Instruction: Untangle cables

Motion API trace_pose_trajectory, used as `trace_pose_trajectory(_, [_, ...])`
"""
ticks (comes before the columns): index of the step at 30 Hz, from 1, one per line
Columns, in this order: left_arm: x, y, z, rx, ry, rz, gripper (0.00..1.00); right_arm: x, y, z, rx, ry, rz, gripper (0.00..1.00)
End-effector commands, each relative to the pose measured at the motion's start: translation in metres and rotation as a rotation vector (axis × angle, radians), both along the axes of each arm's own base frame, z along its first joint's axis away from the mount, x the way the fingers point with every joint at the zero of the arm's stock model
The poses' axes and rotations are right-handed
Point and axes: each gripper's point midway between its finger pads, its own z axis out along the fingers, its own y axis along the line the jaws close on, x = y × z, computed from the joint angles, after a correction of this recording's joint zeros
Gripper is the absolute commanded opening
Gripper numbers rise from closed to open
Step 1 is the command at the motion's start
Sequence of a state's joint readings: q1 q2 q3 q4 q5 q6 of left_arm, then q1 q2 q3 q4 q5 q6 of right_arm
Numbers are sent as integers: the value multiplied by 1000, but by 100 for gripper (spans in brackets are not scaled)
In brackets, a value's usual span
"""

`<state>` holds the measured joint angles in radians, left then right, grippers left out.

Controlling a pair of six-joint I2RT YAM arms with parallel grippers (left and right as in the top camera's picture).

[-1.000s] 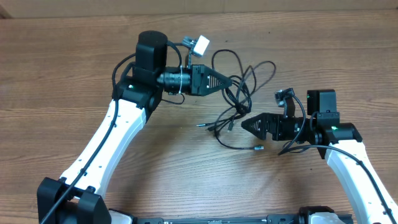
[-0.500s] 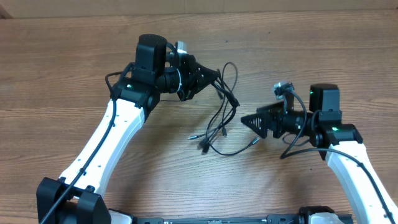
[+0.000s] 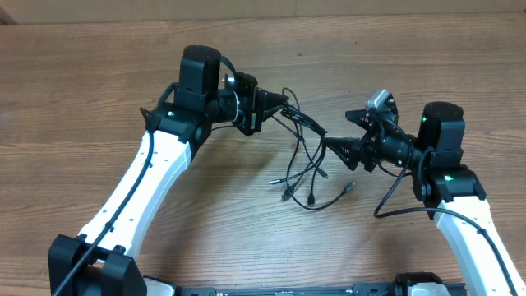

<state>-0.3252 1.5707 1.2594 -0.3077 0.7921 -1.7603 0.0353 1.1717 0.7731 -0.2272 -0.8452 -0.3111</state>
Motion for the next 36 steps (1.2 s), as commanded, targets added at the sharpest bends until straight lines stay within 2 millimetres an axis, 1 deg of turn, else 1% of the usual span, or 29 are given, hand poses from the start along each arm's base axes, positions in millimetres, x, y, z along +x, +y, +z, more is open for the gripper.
trace_pose_trajectory(1, [-7, -3, 21, -85, 83, 5, 4, 1, 1, 10, -23, -62, 12, 81])
trace_pose_trajectory(6, [-14, -6, 23, -118, 134, -13, 4, -1, 1, 6, -54, -84, 34, 81])
trace_pose_trajectory(12, [-22, -10, 28, -153, 177, -52, 4, 2, 1, -4, -65, -68, 42, 81])
trace_pose_trajectory(15, [-25, -14, 28, -154, 179, -65, 4, 5, 1, -10, -77, -67, 51, 77])
trace_pose_trajectory(18, [-29, -19, 28, -156, 191, -75, 4, 6, 1, -14, -77, -56, 51, 68])
trace_pose_trajectory(21, [-32, -23, 28, -157, 198, -84, 4, 7, 1, -18, -77, -44, 52, 63])
trace_pose_trajectory(24, [-35, -27, 28, -155, 198, -92, 4, 8, 2, -20, -75, -37, 55, 53])
trace_pose_trajectory(27, [-35, -28, 28, -151, 196, -89, 4, 7, 2, -19, -70, -36, 61, 35])
trace_pose_trajectory(28, [-33, -27, 27, -146, 193, -80, 4, 7, 2, -19, -70, -35, 60, 25])
trace_pose_trajectory(29, [-33, -27, 26, -144, 192, -75, 4, 6, 2, -20, -70, -32, 60, 21])
trace_pose_trajectory(30, [-31, -26, 26, -140, 189, -66, 4, 6, 2, -21, -71, -26, 60, 14])
trace_pose_trajectory(32, [-29, -25, 25, -136, 186, -57, 10, 4, 2, -23, -71, -12, 61, 4])
trace_pose_trajectory(34, [-27, -24, 24, -128, 179, -44, 14, 2, 2, -25, -72, 6, 59, 4])
trace_pose_trajectory(36, [-23, -22, 22, -112, 159, -28, 24, 2, 0, -29, -83, 24, 46, 4])
